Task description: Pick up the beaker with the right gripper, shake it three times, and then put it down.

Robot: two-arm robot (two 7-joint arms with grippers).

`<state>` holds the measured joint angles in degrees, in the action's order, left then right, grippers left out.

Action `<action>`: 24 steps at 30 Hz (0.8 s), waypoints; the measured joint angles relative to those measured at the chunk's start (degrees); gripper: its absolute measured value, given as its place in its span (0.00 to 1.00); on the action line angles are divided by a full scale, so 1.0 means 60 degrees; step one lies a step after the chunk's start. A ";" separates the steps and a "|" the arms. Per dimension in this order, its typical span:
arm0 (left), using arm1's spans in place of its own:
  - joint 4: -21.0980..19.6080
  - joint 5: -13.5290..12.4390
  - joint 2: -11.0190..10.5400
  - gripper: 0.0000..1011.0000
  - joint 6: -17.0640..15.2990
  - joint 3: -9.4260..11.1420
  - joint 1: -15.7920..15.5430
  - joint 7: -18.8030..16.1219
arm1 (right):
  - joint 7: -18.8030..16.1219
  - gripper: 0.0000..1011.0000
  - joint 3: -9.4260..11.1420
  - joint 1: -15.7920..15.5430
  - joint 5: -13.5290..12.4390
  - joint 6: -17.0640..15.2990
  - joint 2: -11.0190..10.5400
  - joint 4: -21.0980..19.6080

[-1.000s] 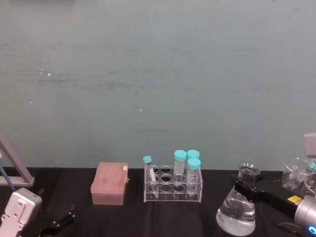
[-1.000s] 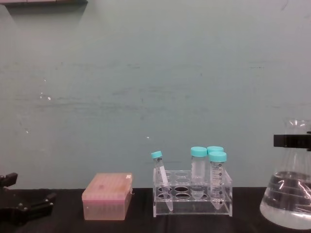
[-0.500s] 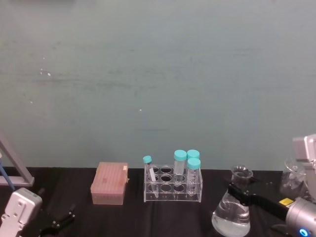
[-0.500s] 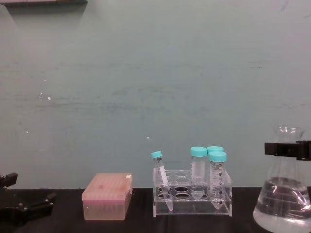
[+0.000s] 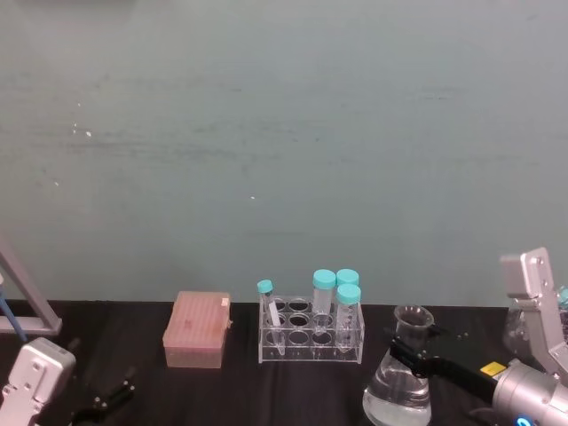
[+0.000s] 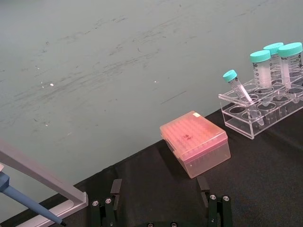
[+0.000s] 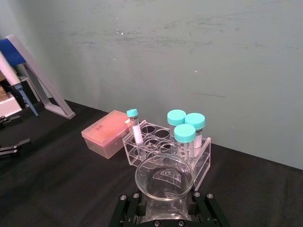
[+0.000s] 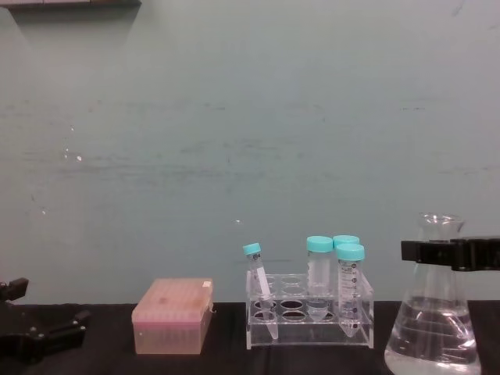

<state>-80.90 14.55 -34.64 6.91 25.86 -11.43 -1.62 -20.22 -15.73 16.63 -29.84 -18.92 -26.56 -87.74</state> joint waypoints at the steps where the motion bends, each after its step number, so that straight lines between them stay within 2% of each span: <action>1: 0.0000 0.0000 0.0000 0.99 0.0000 0.0000 0.0000 0.0000 | 0.0011 0.45 -0.0030 0.0014 -0.0011 0.0001 -0.0003 0.0006; 13: 0.0000 0.0000 0.0000 0.99 0.0000 0.0000 0.0000 0.0000 | 0.0220 0.45 -0.0409 0.0217 -0.0037 -0.0094 -0.0042 0.0124; 24: 0.0000 0.0000 0.0000 0.99 0.0000 0.0000 0.0000 0.0000 | 0.0367 0.45 -0.0551 0.0316 0.0003 -0.0118 -0.0001 0.0254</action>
<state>-80.90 14.55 -34.65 6.91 25.86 -11.43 -1.62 -18.02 -19.04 18.52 -29.82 -19.63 -26.57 -86.21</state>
